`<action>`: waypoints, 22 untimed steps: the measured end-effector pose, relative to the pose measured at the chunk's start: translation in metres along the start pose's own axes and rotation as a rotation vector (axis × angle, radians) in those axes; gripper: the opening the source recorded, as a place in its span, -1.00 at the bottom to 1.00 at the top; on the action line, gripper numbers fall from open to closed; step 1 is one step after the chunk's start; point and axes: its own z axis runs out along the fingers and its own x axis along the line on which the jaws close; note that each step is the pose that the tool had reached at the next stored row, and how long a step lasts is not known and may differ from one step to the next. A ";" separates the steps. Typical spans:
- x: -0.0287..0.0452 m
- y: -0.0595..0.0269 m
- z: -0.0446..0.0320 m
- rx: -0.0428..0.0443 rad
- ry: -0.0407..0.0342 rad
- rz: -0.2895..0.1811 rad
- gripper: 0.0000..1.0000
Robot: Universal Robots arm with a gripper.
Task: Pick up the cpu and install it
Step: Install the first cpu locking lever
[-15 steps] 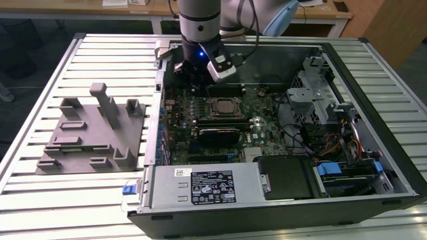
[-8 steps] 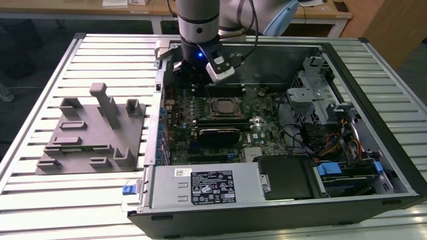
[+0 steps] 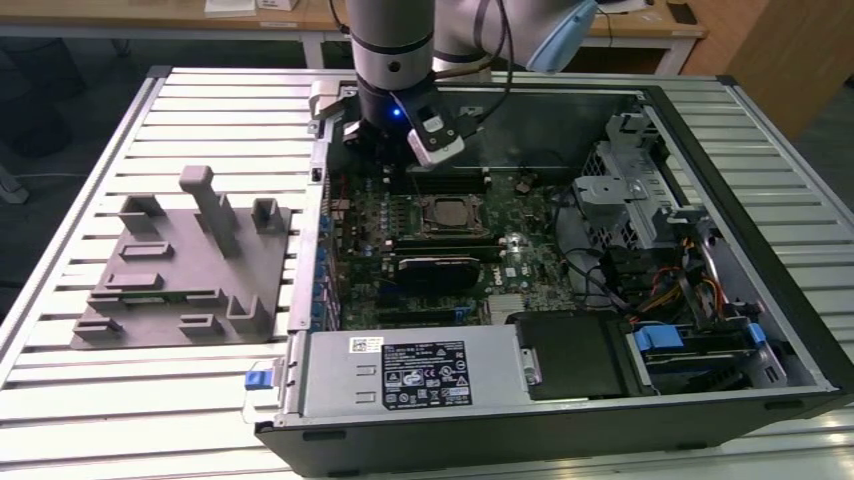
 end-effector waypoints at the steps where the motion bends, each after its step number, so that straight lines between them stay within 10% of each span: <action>1: 0.0006 0.0000 0.0002 -0.0081 0.0000 0.000 -0.79; 7: 0.0015 -0.0001 0.0005 -0.0682 -0.0002 0.002 -0.79; 22: 0.0013 0.0005 -0.0026 -0.0695 -0.0008 0.001 -0.79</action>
